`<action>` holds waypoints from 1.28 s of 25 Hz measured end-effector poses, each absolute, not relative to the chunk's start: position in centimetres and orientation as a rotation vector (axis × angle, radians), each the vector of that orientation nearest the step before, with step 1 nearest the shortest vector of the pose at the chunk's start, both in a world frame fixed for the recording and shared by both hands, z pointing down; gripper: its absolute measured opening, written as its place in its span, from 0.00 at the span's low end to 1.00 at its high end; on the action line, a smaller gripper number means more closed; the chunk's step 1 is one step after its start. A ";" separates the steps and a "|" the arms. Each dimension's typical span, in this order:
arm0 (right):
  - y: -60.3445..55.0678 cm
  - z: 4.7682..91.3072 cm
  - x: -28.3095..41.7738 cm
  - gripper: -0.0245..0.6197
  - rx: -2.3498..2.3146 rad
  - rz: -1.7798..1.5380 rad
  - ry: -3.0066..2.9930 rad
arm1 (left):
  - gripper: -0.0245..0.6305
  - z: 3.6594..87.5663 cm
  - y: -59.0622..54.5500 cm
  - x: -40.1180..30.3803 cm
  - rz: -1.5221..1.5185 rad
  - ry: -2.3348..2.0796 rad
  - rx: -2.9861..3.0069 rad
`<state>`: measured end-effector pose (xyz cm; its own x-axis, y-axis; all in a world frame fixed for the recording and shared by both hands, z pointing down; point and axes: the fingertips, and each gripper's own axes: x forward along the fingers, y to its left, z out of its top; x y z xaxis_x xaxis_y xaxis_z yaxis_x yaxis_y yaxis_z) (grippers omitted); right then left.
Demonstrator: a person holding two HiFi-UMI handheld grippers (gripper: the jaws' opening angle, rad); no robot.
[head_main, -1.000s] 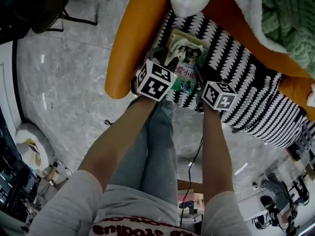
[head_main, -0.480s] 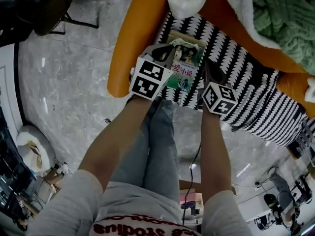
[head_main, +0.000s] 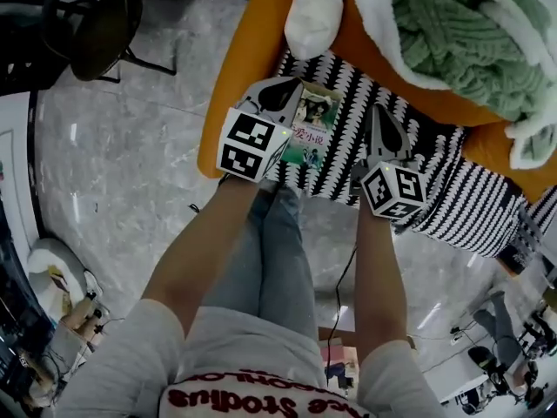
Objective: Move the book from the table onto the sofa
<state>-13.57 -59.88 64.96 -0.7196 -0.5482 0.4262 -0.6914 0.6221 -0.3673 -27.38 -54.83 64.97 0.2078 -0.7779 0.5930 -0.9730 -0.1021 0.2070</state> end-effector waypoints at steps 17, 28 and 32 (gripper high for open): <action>-53.4 39.9 -11.4 0.08 0.997 0.521 -2.710 | 0.06 42.6 -48.8 -29.1 0.332 -1.692 2.086; -46.6 29.8 -7.5 0.08 1.107 0.461 -2.738 | 0.06 31.1 -42.6 -27.7 0.208 -1.687 2.266; -45.6 28.6 -7.1 0.08 1.084 0.420 -2.743 | 0.06 29.8 -41.1 -27.6 0.185 -1.692 2.279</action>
